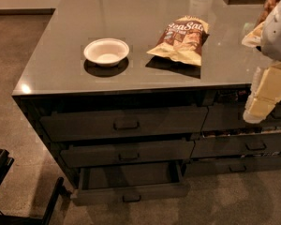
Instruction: Close bottom drawer
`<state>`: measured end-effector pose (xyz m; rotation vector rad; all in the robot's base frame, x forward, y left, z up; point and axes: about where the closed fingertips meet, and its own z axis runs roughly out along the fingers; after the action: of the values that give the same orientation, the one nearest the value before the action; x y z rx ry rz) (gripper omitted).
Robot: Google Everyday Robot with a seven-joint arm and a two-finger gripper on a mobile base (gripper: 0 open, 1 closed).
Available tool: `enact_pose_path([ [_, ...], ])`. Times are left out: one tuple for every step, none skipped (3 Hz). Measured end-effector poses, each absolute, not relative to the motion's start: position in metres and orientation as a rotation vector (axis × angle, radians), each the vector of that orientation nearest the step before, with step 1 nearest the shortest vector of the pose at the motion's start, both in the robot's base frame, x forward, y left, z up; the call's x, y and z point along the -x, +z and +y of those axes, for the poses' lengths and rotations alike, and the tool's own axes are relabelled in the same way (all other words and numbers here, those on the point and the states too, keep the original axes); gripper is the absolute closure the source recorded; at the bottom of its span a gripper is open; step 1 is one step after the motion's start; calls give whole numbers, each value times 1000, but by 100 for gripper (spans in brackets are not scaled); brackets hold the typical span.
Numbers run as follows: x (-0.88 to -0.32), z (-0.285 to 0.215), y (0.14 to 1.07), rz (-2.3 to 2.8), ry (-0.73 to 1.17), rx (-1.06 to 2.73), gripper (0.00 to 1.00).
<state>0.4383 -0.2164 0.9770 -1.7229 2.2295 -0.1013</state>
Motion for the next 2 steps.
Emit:
enact_pose_path([
  [-438, -216, 977, 2229, -101, 1723, 0],
  [-438, -216, 977, 2229, -101, 1723, 19],
])
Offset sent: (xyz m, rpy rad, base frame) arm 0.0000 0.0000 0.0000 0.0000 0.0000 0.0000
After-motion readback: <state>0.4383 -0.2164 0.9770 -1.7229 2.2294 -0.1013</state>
